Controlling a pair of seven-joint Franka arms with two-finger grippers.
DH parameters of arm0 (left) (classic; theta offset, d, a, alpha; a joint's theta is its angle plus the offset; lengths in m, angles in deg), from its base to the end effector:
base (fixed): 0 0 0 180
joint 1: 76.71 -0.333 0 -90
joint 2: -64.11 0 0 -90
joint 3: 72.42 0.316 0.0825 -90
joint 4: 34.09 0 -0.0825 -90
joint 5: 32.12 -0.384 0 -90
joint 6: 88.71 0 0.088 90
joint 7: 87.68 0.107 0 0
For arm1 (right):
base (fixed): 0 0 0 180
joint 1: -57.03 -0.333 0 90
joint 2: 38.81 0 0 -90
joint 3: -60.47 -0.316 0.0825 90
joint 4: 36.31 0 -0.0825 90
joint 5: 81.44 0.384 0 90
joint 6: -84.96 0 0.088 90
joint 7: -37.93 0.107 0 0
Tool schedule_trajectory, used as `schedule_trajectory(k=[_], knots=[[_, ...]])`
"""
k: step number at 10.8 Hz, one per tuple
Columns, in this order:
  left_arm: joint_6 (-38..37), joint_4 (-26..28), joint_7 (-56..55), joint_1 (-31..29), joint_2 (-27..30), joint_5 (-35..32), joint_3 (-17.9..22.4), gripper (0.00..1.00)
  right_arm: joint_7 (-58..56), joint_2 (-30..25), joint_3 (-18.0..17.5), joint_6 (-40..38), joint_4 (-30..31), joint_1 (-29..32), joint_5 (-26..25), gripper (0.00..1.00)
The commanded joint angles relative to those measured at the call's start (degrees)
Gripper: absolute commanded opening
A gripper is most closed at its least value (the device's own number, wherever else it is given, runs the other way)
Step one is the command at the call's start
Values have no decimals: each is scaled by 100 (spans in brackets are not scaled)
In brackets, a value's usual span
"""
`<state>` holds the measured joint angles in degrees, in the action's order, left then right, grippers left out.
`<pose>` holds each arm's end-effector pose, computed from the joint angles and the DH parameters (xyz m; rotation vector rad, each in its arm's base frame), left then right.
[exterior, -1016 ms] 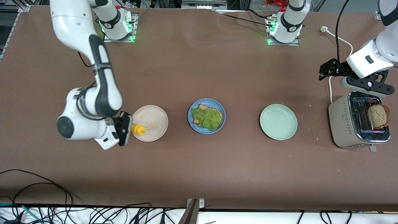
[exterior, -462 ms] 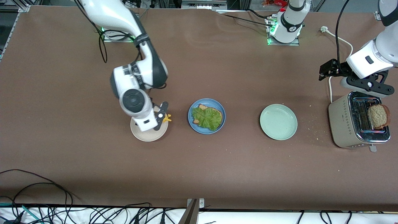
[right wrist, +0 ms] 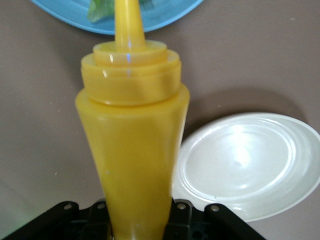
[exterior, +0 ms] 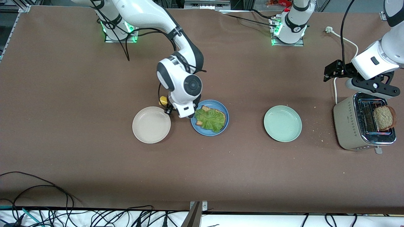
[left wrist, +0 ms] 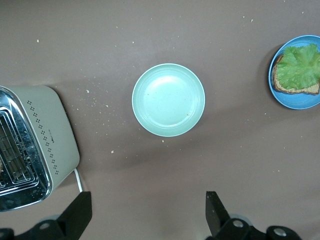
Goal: Make sandwich in blue plate with both arms
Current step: 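Tilt the mustard bottle over the lettuce with the right gripper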
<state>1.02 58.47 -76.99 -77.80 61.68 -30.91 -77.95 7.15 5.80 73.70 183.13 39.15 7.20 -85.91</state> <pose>0.5615 -0.0448 0.5795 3.0814 -0.4080 -0.1401 0.5442 0.4364 0.2587 2.3101 1.6429 -0.5034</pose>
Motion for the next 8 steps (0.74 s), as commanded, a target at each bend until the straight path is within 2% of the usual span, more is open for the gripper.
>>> schedule_trajectory(k=[1,7,8], knots=[[-26,-97,74,-5,-21,117,8,100,502,478,-66,45,-295,-220,-658,0],[-26,-97,83,-5,-21,117,8,100,564,443,-136,133,-489,-46,-1108,0],[-26,-97,83,-14,-21,117,8,100,626,452,-136,263,-419,-27,-1309,0]])
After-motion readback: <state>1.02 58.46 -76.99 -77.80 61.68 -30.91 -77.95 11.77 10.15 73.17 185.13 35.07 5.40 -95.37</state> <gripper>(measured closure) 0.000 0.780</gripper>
